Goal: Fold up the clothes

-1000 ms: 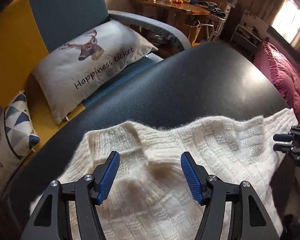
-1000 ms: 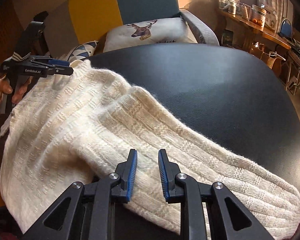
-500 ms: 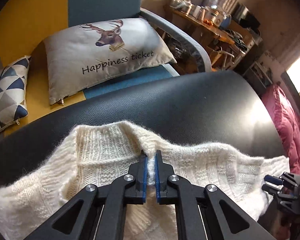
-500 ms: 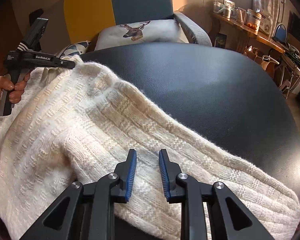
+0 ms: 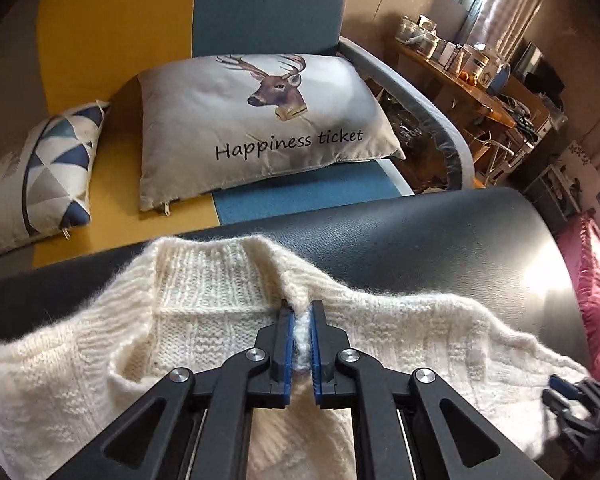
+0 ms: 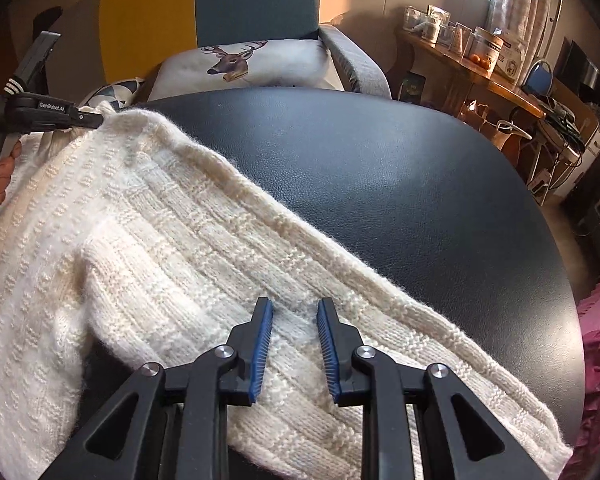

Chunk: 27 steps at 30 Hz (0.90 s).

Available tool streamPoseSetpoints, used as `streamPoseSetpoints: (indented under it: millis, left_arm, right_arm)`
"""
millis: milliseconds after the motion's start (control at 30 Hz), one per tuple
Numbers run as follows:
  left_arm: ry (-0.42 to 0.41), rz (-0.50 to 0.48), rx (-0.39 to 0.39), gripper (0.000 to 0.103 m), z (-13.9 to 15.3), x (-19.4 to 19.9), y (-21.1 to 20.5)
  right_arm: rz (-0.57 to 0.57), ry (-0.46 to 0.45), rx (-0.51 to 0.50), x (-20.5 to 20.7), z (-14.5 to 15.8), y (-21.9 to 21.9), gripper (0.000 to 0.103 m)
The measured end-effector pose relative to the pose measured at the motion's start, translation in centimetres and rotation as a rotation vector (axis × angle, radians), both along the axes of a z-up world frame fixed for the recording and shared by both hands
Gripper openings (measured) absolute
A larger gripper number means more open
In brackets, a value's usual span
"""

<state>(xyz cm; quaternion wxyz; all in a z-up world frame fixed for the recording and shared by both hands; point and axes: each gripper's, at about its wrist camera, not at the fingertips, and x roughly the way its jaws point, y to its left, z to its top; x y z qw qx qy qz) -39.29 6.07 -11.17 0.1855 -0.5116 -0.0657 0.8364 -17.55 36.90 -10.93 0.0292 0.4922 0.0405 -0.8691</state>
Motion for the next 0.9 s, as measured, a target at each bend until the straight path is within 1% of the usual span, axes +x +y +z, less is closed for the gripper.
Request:
streamPoseSetpoints:
  millis: [33,100,133,167,200,233,267,300,367,433,467,533,567,633,700,733,767,800,833,900]
  left_arm:
    - [0.003,0.005,0.046,0.008,0.9,0.5,-0.9]
    - [0.039,0.031,0.122,0.008,3.4,1.8,-3.2]
    - [0.058,0.050,0.136,0.011,4.6,2.4,-4.7]
    - [0.079,0.078,0.131,0.012,5.7,3.0,-6.4]
    - [0.104,0.105,0.110,0.012,6.6,3.6,-8.3]
    - [0.128,0.129,0.066,0.015,7.3,4.1,-10.0]
    - [0.152,0.151,0.006,0.018,7.7,4.7,-11.8]
    - [0.170,0.168,-0.050,0.019,7.9,5.1,-13.5]
    - [0.186,0.172,-0.180,0.021,7.5,5.6,-15.9]
    - [0.184,0.150,-0.315,0.021,6.3,5.9,-17.4]
    - [0.171,0.129,-0.349,0.021,5.6,5.8,-17.8]
    - [0.137,0.071,-0.353,0.021,4.4,5.4,-18.0]
    - [0.131,0.037,-0.359,0.024,3.9,5.2,-17.6]
    - [0.125,-0.028,-0.370,0.025,3.2,4.7,-16.8]
    - [0.142,-0.085,-0.382,0.036,2.9,4.1,-15.9]
    - [0.151,-0.111,-0.385,0.046,2.9,3.7,-15.5]
    - [0.159,-0.136,-0.383,0.049,2.9,3.3,-15.2]
    - [0.167,-0.160,-0.380,0.050,2.9,2.9,-14.9]
    - [0.169,-0.182,-0.375,0.056,3.0,2.4,-14.7]
    - [0.147,-0.217,-0.345,0.059,2.9,1.6,-14.5]
  right_arm:
    - [-0.005,0.002,-0.009,0.0,0.0,0.1,0.023]
    - [-0.013,0.009,-0.033,0.0,0.0,0.5,0.023]
    - [-0.021,0.009,-0.045,0.0,0.0,0.6,0.023]
    - [-0.033,0.009,-0.051,0.0,0.2,0.7,0.023]
    - [-0.053,0.009,-0.047,0.1,0.6,0.6,0.023]
    - [-0.056,0.020,-0.053,0.3,1.2,0.3,0.023]
    - [-0.036,0.045,-0.073,0.7,2.1,-0.3,0.023]
    - [-0.008,0.066,-0.104,1.1,2.9,-1.1,0.024]
    - [0.084,0.084,-0.205,1.9,4.6,-3.5,0.024]
    - [0.183,0.071,-0.313,2.5,5.7,-6.3,0.024]
    - [0.225,0.058,-0.361,2.7,6.0,-7.7,0.025]
    - [0.279,0.030,-0.427,3.0,5.9,-10.4,0.027]
    - [0.292,0.016,-0.448,3.0,5.6,-11.5,0.027]
    - [0.304,-0.022,-0.489,2.7,4.9,-13.4,0.027]
    - [0.316,-0.059,-0.493,2.2,4.0,-15.0,0.027]
    - [0.320,-0.072,-0.489,2.0,3.6,-15.6,0.027]
    - [0.319,-0.085,-0.481,1.9,3.1,-16.0,0.027]
    - [0.316,-0.096,-0.467,1.8,2.6,-16.3,0.027]
    - [0.313,-0.107,-0.452,1.6,2.2,-16.5,0.027]
    - [0.306,-0.129,-0.425,1.4,1.3,-16.9,0.027]
